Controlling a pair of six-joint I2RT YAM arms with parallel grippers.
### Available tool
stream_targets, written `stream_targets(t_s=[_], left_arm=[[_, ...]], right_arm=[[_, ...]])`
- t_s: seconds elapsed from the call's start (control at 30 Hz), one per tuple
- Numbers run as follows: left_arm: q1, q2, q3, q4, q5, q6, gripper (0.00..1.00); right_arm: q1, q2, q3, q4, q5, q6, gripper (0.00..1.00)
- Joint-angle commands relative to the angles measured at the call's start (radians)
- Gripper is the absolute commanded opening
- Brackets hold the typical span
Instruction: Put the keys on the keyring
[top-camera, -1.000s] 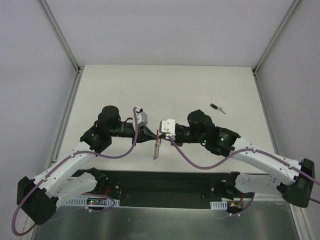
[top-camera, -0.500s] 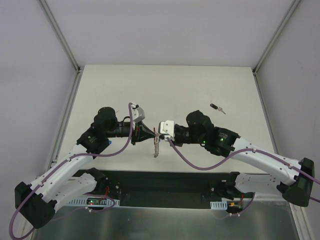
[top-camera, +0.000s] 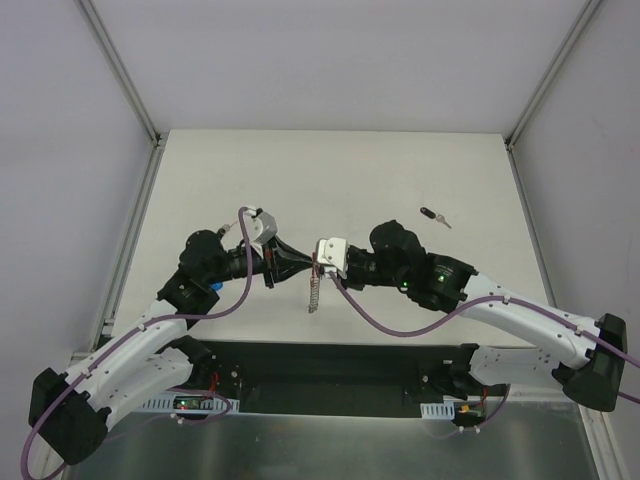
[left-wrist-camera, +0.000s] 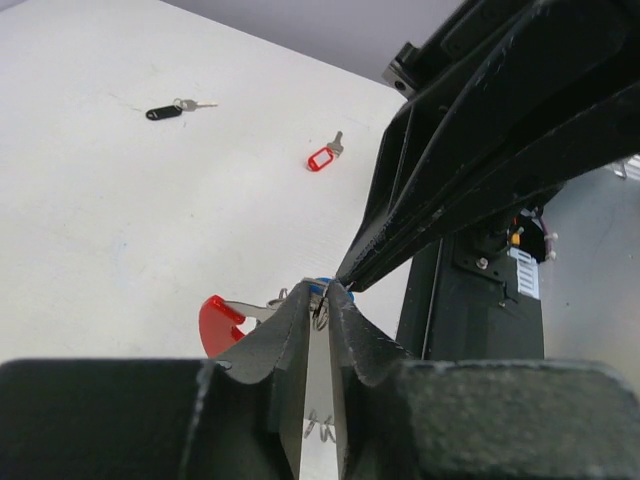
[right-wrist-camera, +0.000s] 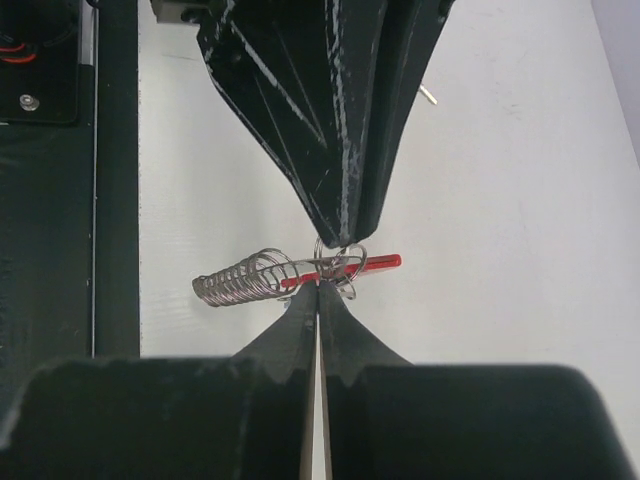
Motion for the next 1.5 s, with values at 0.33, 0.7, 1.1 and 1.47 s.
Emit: stream_targets(t_s=[0.33,0.7,1.1,1.47], left_arm=[[-0.004,-0.096,-0.115,0.217,-0.060,0.010,0.41],[-0.004,0.084,-0.003,0.192,0.216,0.218,0.54],[-0.053,0.225,0.137,-0.004,0.358,0.367,0.42],[-0.076,0.280,0.184,-0.105,0.286,0.461,0.22]], right_arm=[[0.010,-0.011,0.135,-0.205,0.030,-0.074,0.01],[0.010,0.000,0.191,-0.301,-0.021,-0.094,0.02],[0.010,-0.007,0.184,-0.291,-0.026,-0.094,0.01],[0.012,-0.019,0.176,-0.287,-0.032,-0.094,0.01]])
